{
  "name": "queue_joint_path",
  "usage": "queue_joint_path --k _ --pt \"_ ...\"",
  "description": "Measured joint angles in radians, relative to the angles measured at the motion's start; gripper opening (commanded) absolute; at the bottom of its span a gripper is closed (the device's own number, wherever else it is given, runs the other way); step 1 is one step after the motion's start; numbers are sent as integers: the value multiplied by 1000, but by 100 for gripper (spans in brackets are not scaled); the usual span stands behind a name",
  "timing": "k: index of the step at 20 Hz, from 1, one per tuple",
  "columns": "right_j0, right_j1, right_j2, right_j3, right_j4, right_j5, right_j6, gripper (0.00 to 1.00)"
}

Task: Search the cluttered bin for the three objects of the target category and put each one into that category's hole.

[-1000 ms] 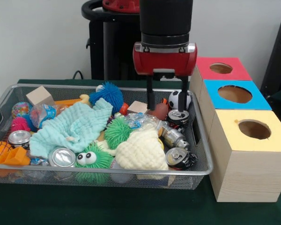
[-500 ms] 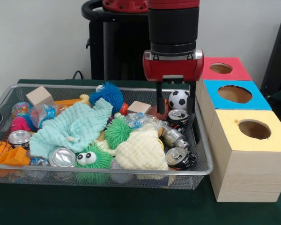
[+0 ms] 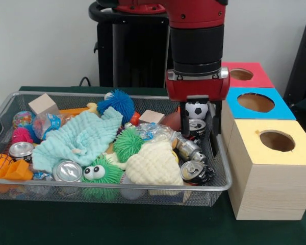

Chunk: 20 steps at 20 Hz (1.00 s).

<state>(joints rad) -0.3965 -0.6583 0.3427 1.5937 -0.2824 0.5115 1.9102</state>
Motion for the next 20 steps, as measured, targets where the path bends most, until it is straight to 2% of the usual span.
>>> queue_joint_path --k 9,20 --pt "-19 20 9 0 0 -1 0 100" --pt "-114 51 26 -32 0 5 0 100"
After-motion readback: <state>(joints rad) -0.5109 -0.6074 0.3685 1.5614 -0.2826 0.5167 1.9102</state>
